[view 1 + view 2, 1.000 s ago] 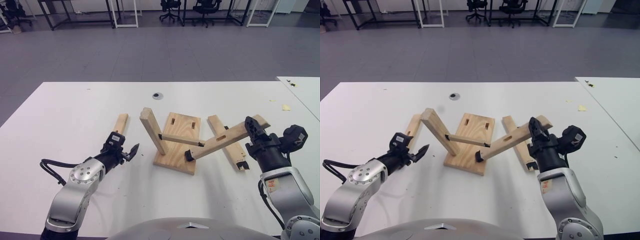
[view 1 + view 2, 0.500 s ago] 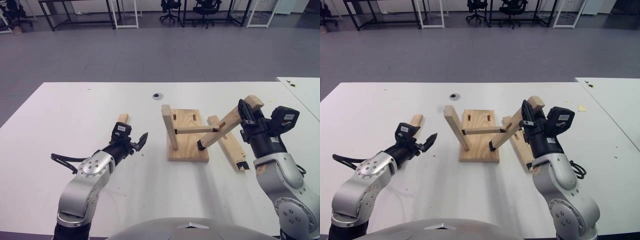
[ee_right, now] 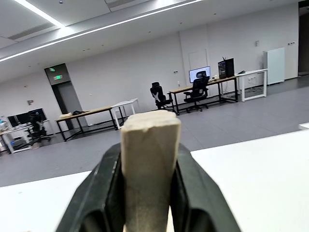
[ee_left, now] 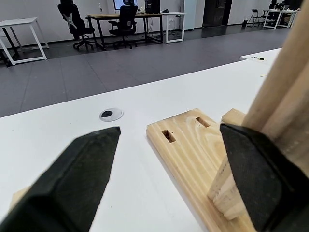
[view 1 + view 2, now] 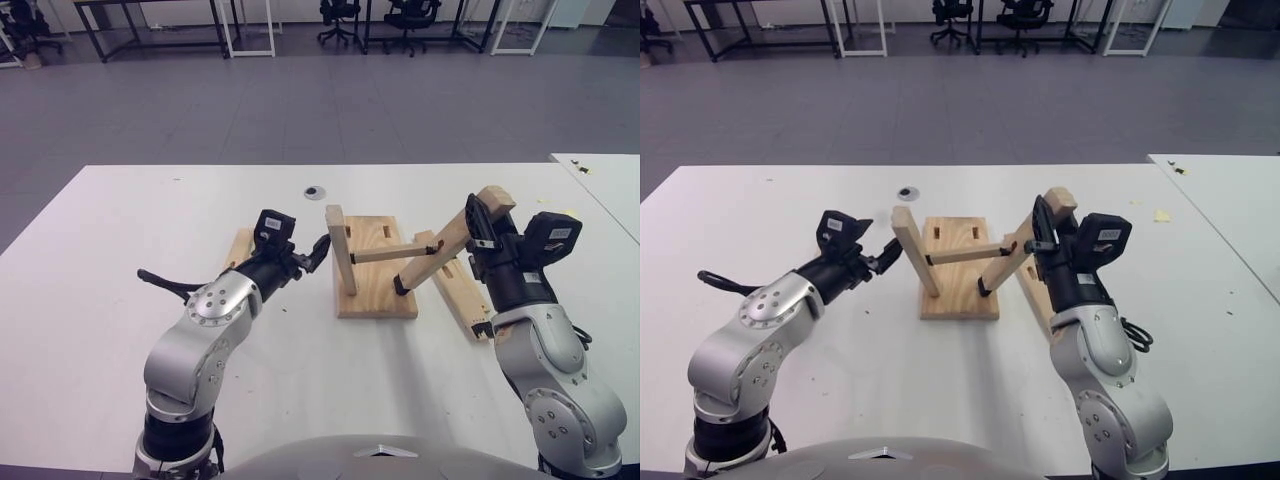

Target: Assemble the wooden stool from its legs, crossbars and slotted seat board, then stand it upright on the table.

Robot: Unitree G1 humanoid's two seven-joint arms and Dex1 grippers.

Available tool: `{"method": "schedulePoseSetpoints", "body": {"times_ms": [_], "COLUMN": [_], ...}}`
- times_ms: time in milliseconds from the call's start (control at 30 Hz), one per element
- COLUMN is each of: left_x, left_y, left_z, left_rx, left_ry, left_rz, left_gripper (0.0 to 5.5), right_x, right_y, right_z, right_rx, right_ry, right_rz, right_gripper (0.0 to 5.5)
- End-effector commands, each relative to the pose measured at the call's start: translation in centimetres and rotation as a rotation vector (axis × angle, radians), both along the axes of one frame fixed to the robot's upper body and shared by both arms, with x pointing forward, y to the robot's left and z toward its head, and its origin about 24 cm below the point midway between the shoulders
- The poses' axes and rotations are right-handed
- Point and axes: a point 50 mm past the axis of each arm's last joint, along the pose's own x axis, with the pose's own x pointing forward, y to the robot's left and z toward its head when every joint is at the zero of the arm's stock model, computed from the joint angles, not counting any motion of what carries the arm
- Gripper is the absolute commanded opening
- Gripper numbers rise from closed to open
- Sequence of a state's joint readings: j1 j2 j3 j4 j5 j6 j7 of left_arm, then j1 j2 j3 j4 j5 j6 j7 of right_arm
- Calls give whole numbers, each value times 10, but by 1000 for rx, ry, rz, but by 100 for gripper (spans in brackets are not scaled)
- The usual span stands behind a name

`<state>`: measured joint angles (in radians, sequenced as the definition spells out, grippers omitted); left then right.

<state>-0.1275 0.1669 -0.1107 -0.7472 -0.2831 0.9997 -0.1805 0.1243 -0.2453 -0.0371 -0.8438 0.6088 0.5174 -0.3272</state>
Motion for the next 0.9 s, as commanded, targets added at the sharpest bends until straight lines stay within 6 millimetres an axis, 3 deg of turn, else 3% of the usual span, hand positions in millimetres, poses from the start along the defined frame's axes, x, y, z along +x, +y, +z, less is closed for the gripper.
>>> {"method": "schedulePoseSetpoints", "body": {"times_ms": [33,233,433,500,800,900], "left_x": [7,9,9,11,26,30], "left_y": [-7,-10,-19,-20,-33,-39], "left_z": [5,7,11,11,10,7], "left_rx": [-1,-10,-26,-26,-56,-73], "left_ry": [-5,-14,-27,-31,-57,-58], "left_rz": [-7,-15,-50,-47,-19,-6], "left_gripper": [379,379,379,379,379,379], "right_x": [-2,-7,-10,-5,14,12], "right_y": [13,27,18,15,25,29], "right_z": [-45,-66,-93,-90,-63,-49], "right_rx": [-69,-200,-313,-291,-283,-292], "right_ry": [328,475,602,585,440,360], "right_rz": [-10,112,176,190,429,506], "right_gripper": [101,101,105,106,306,306]}}
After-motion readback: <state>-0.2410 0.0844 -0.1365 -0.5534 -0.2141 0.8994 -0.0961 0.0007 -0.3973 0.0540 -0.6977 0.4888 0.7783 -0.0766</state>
